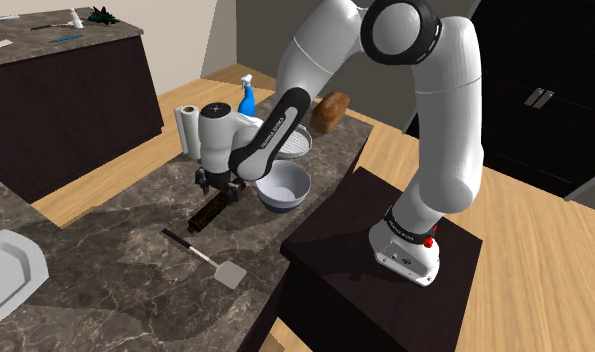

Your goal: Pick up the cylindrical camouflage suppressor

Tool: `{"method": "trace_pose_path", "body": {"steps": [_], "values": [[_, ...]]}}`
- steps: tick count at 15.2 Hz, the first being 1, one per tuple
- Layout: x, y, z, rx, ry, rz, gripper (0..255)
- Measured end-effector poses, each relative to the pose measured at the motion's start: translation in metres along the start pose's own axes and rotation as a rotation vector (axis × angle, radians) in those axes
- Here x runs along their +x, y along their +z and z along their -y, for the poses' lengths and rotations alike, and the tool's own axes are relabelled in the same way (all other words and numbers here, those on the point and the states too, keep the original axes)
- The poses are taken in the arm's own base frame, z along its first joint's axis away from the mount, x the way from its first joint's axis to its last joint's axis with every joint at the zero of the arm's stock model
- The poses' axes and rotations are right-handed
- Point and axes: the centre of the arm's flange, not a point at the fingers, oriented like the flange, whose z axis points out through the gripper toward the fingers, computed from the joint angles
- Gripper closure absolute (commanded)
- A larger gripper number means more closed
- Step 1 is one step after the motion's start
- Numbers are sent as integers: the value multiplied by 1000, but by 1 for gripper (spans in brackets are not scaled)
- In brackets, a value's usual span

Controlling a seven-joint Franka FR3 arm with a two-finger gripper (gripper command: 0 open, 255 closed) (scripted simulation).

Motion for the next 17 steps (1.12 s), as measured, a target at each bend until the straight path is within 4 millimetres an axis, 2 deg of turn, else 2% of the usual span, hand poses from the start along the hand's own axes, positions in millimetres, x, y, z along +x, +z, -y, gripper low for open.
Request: {"method": "trace_pose_path", "body": {"steps": [5, 6, 17], "values": [[-1, 25, 0, 0, 2, 0, 0], [-1, 28, -1, 0, 2, 0, 255], [-1, 27, 0, 1, 2, 0, 255]]}}
